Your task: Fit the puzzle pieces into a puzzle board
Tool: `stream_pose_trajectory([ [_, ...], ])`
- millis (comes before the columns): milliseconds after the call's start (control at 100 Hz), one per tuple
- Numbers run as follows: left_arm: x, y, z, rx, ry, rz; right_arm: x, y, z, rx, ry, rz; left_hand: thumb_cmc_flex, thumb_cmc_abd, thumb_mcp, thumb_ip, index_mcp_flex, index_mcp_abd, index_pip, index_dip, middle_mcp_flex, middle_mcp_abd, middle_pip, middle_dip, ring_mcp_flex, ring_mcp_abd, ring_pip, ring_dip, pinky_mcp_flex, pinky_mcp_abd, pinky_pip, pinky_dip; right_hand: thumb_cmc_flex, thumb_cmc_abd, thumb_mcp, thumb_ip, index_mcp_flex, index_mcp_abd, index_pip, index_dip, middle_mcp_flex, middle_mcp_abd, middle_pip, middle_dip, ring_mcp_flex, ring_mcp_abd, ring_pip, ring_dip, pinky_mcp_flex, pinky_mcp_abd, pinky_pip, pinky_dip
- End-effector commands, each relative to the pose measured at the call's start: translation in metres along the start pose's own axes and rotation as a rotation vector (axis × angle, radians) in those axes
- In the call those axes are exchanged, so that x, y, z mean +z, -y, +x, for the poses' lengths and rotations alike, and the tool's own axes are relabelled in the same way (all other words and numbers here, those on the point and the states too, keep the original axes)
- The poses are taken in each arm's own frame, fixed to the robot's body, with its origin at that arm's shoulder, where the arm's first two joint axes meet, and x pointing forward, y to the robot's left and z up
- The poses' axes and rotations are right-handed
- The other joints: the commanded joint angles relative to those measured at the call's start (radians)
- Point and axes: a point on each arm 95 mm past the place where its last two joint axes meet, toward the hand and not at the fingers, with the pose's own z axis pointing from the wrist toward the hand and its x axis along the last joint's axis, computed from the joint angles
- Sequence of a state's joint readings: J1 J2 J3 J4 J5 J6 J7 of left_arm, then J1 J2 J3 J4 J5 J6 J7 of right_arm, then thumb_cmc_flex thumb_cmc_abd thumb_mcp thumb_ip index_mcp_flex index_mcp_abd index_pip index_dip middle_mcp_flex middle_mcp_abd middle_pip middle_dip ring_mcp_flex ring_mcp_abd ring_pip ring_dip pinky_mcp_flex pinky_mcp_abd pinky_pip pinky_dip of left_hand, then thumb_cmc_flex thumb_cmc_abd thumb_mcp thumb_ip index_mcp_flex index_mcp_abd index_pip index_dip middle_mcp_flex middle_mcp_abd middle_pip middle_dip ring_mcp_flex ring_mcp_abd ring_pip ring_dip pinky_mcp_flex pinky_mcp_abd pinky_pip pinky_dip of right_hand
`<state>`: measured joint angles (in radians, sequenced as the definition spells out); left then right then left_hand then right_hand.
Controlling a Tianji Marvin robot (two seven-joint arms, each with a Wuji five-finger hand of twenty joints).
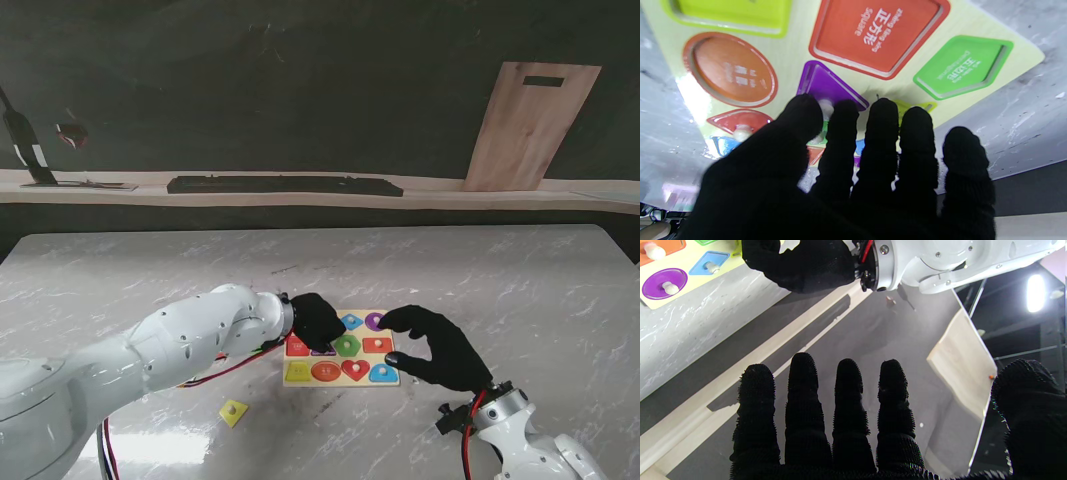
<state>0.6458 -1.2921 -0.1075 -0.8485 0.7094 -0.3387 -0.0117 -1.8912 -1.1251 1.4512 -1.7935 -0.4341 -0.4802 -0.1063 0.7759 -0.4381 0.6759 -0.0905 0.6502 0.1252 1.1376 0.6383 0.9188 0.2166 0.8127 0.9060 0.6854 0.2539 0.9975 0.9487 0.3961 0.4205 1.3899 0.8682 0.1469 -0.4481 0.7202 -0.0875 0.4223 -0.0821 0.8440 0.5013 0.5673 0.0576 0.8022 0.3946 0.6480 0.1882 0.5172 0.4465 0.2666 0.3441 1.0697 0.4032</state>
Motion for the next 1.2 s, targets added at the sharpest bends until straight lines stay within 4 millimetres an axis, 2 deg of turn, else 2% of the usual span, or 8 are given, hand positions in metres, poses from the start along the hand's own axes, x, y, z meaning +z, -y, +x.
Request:
stream_pose_trajectory([
  [0,0.0,0.0024,-0.0034,0.004,0.008,-0.01,-0.0012,0.0031,0.0006,0.006,0.004,0.003,0.028,0.005,0.065,0.042,0.003,-0.055,0.064,-0.009,0.016,-0.006,0.033,0.009,0.028,-0.021,0.034,0.01,0.009,-0.067,0.037,-0.006,0.0,0.018,-0.022,0.029,0.008,-0.013,-0.02,0.006,0.013,0.018,-0.001,0.006,0.014,-0.004,0.009,0.021,-0.012,-0.013,0.008,0.018],
  [330,0.0012,0.0,-0.0036,0.004,0.012,-0.048,-0.001,0.0033,-0.0001,0.006,0.006,0.004,0.027,0.018,0.052,0.037,0.001,-0.053,0.059,-0.014,0.014,-0.006,0.035,0.001,0.026,-0.02,0.033,0.007,0.008,-0.066,0.037,-0.012,0.0,0.017,-0.023,0.029,0.008,-0.012,-0.02,0.005,0.013,0.019,-0.001,0.006,0.015,-0.004,0.009,0.021,-0.012,-0.014,0.008,0.019],
  [450,0.0017,-0.0008,-0.0034,0.004,0.014,-0.052,-0.001,0.0033,-0.0002,0.005,0.006,0.003,0.073,0.017,-0.055,-0.011,0.006,-0.058,0.067,-0.018,0.016,-0.011,0.055,-0.045,0.034,-0.02,0.04,0.002,0.014,-0.062,0.043,-0.022,0.0,0.017,-0.023,0.029,0.01,-0.013,-0.019,0.006,0.014,0.019,0.0,0.006,0.015,-0.004,0.009,0.021,-0.012,-0.013,0.008,0.019],
  [530,0.0018,-0.001,-0.0032,0.007,0.016,-0.057,-0.001,0.0032,-0.0002,0.005,0.006,0.002,0.084,0.013,-0.073,-0.018,0.015,-0.059,0.074,-0.016,0.026,-0.01,0.063,-0.049,0.043,-0.017,0.045,0.003,0.021,-0.056,0.047,-0.023,0.0,0.018,-0.023,0.029,0.008,-0.013,-0.019,0.006,0.013,0.018,0.0,0.006,0.015,-0.006,0.01,0.021,-0.012,-0.014,0.008,0.019],
  [710,0.0013,-0.0005,-0.0029,0.024,0.026,-0.064,-0.0013,0.0032,-0.0003,0.006,0.006,0.0,0.09,0.0,-0.059,-0.013,0.033,-0.068,0.09,-0.012,0.043,-0.011,0.076,-0.05,0.055,-0.014,0.057,0.004,0.035,-0.047,0.055,-0.023,-0.001,0.017,-0.023,0.029,0.009,-0.013,-0.019,0.005,0.013,0.018,0.0,0.006,0.014,-0.005,0.009,0.021,-0.012,-0.014,0.008,0.019],
  [1000,0.0047,-0.0019,-0.0022,0.037,0.042,-0.054,-0.0017,0.003,-0.0004,0.007,0.005,0.0,0.08,-0.027,-0.036,-0.034,0.076,-0.077,0.108,-0.02,0.075,-0.014,0.094,-0.052,0.079,-0.004,0.077,0.003,0.058,-0.031,0.066,-0.026,0.0,0.017,-0.022,0.029,0.008,-0.013,-0.019,0.005,0.012,0.019,0.0,0.006,0.014,-0.004,0.009,0.021,-0.012,-0.013,0.008,0.019],
  [1080,0.0049,-0.0022,-0.0019,0.038,0.042,-0.063,-0.0017,0.003,-0.0006,0.007,0.006,0.0,0.065,-0.041,0.001,-0.035,0.082,-0.079,0.119,-0.024,0.08,-0.016,0.1,-0.054,0.081,-0.005,0.082,-0.002,0.06,-0.029,0.069,-0.031,0.0,0.017,-0.022,0.029,0.008,-0.013,-0.019,0.005,0.013,0.019,0.0,0.007,0.015,-0.005,0.01,0.021,-0.012,-0.013,0.008,0.019],
  [1190,0.004,-0.0014,-0.0018,0.042,0.035,-0.086,-0.0018,0.003,-0.0007,0.007,0.006,0.0,0.009,-0.067,0.098,0.006,0.084,-0.081,0.143,-0.009,0.087,-0.029,0.111,-0.024,0.084,-0.011,0.085,-0.006,0.06,-0.032,0.071,-0.038,0.0,0.017,-0.022,0.029,0.008,-0.014,-0.019,0.005,0.013,0.019,0.0,0.007,0.015,-0.005,0.01,0.021,-0.012,-0.013,0.008,0.019],
])
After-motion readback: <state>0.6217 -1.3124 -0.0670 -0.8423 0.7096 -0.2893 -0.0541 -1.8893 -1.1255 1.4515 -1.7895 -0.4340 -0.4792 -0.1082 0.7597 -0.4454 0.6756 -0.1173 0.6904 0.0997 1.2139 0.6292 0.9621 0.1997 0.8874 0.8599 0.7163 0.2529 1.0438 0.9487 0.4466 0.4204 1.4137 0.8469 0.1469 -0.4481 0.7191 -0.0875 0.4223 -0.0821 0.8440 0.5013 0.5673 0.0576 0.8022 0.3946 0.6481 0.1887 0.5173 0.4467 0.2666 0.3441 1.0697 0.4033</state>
